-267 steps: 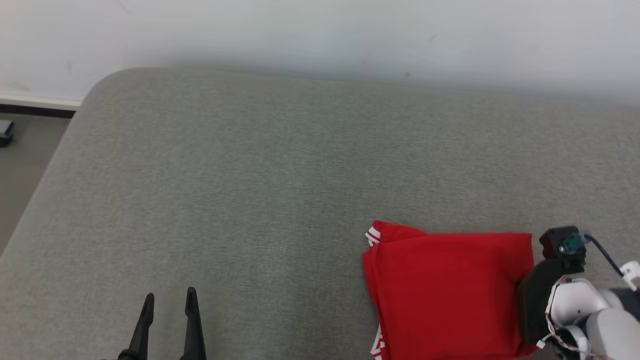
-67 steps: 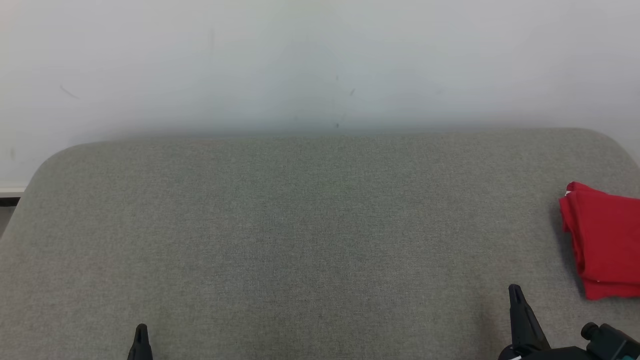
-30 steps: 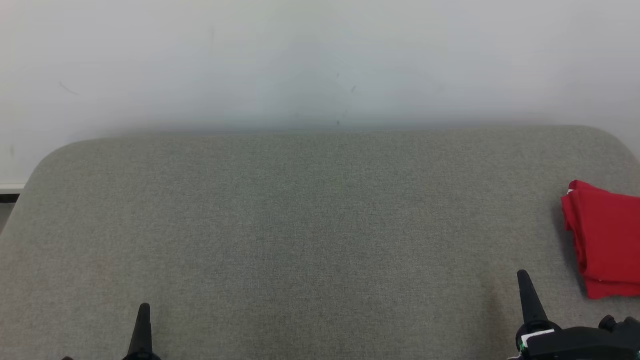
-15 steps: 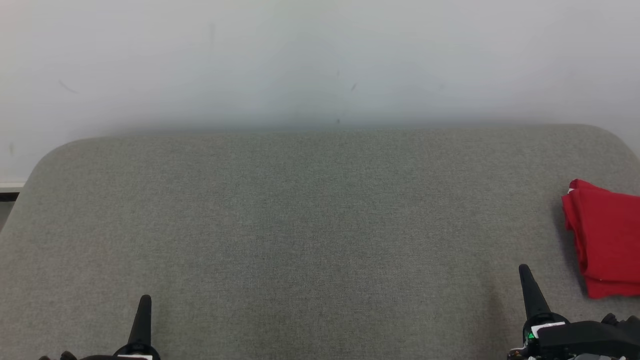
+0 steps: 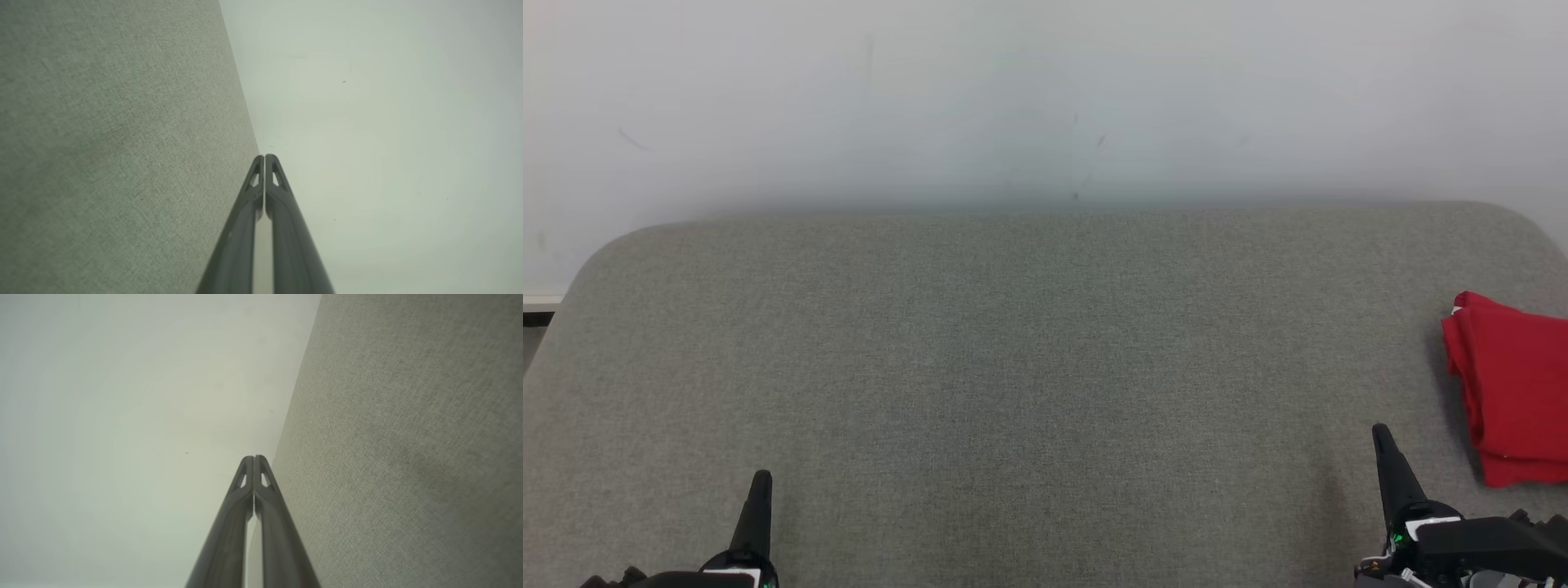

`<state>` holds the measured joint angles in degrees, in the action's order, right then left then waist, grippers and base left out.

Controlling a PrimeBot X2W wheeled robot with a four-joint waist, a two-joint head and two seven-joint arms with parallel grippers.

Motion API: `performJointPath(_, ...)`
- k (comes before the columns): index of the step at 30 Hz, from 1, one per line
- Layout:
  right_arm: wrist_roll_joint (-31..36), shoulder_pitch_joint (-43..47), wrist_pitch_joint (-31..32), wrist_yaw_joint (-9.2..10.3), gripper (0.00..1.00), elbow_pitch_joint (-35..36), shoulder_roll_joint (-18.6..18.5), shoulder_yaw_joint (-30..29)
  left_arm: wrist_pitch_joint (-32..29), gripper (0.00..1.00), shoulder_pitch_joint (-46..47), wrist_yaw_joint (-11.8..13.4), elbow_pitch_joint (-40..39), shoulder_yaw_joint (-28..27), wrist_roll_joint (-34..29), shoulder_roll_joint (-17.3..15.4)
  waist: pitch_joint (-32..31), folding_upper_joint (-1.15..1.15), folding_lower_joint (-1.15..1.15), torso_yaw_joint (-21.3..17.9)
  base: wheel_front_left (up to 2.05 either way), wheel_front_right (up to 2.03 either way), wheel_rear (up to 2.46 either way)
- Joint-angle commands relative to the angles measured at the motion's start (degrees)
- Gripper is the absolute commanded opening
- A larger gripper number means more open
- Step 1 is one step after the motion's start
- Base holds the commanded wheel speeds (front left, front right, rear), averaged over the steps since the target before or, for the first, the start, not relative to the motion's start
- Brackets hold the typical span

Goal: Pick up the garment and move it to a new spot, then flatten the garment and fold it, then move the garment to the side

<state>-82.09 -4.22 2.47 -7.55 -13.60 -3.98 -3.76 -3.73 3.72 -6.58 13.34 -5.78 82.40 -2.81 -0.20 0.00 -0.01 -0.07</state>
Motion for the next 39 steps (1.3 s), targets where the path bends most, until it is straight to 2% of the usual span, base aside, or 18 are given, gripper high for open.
performJointPath(1, -1.5, -0.9, 0.4, 0.09, 0.0, 0.2, -0.2, -0.2, -0.4, 0.0, 1.2, -0.4, -0.1, -0.2, 1.5, -0.1, 0.0, 0.0, 0.01, 0.0, 0.0, 0.0, 0.0)
performJointPath(26, -11.6, -2.1, 3.1, 0.12, 0.0, -0.4, 0.1, -1.5, -3.0, 0.0, 2.9, -1.0, 0.8, -0.9, 10.2, -0.1, 0.4, 0.0, 0.01, 0.1, 0.0, 0.0, 0.0)
performJointPath(39, -11.3, -2.1, 3.3, 0.12, 0.0, -0.4, 0.3, -1.7, -3.0, 0.0, 2.9, -1.1, 0.8, -0.8, 10.2, -0.1, 0.4, 0.0, 0.01, 0.1, 0.0, 0.0, 0.0)
